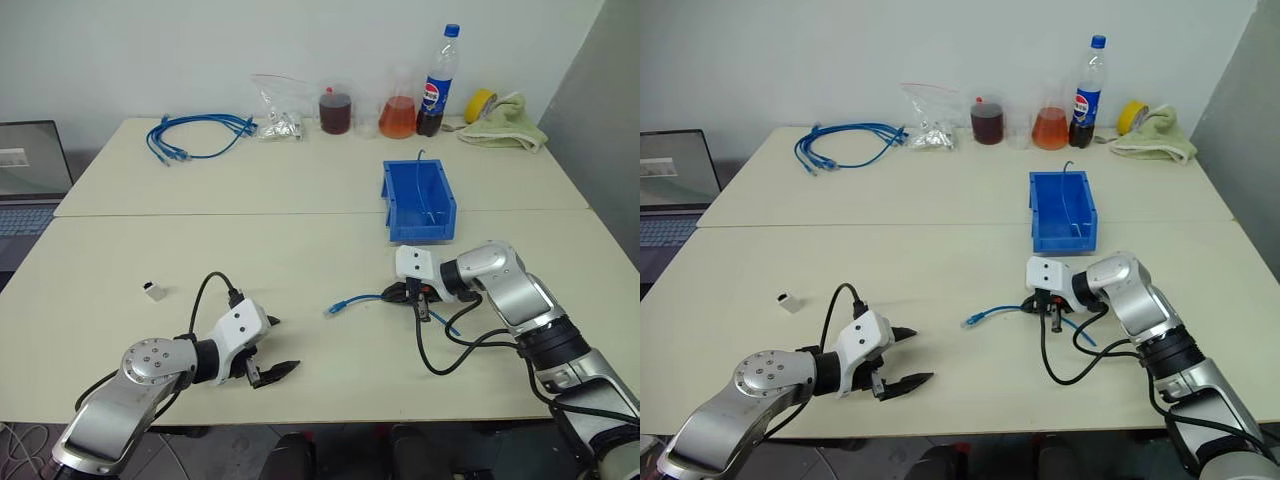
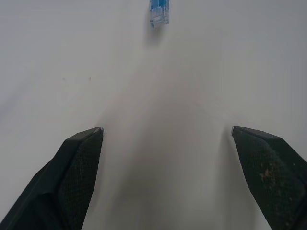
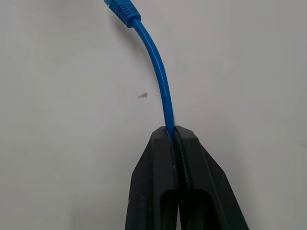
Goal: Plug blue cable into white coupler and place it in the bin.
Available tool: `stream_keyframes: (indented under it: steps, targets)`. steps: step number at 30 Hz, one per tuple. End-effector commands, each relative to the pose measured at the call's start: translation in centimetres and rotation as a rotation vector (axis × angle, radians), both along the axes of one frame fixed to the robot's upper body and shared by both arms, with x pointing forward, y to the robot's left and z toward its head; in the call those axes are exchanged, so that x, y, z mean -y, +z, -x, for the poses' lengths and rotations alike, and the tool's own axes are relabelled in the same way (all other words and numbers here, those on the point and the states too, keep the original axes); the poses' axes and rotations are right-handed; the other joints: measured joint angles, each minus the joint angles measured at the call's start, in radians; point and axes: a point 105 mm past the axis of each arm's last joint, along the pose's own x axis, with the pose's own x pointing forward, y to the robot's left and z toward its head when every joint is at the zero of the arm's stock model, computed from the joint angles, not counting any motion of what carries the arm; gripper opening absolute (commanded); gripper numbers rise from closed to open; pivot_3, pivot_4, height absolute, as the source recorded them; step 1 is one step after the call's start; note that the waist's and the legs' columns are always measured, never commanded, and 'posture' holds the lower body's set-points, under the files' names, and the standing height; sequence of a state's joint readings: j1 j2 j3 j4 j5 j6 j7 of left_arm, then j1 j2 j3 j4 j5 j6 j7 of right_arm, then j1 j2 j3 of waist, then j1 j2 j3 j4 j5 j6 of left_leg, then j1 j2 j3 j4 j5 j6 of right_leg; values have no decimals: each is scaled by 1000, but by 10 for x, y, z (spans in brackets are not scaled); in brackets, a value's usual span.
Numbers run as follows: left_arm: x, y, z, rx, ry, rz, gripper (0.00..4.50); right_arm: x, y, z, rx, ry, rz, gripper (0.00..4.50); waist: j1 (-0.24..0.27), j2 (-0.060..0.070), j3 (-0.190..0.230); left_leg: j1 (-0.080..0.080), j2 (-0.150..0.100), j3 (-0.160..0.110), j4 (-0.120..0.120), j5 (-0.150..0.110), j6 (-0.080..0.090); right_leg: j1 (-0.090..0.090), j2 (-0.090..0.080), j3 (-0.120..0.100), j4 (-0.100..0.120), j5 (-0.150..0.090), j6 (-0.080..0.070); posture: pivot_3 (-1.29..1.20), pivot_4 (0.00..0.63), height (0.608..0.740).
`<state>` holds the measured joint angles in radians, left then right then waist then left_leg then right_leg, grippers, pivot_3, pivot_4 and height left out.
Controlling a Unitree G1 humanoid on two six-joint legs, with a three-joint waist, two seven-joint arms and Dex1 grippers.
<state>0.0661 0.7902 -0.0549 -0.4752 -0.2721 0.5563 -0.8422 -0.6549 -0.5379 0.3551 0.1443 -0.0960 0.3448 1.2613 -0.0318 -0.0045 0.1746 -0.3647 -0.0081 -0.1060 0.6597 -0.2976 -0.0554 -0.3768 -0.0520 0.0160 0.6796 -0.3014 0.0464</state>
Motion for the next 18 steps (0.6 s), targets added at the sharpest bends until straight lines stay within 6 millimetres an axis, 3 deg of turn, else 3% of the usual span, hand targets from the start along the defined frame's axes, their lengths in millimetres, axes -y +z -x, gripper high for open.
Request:
stream_keyframes:
  steps: [1, 10, 14, 18]
  targets:
    - [-1, 9, -4, 44, 1, 12, 4500, -12, 10, -1, 44, 33, -10, 47, 0, 0, 0, 0, 0, 0, 0, 0, 0, 0, 0, 0, 0, 0, 0, 0, 150, 740]
    - [-5, 9, -6, 45, 43, 30, 4500, -15, 9, -1, 44, 47, 8, 47, 0, 0, 0, 0, 0, 0, 0, 0, 0, -1, 0, 0, 0, 0, 0, 0, 150, 740]
    - [-5, 9, -7, 43, 49, 42, 4500, -15, 10, 0, 34, 42, 6, 820, 0, 0, 0, 0, 0, 0, 0, 0, 0, -1, 0, 0, 0, 0, 0, 0, 150, 740]
    - [-4, 9, -9, 45, 52, 47, 4500, -14, 11, 2, 21, 36, -3, 1880, 0, 0, 0, 0, 0, 0, 0, 0, 0, -1, 0, 0, 0, 0, 0, 0, 150, 740]
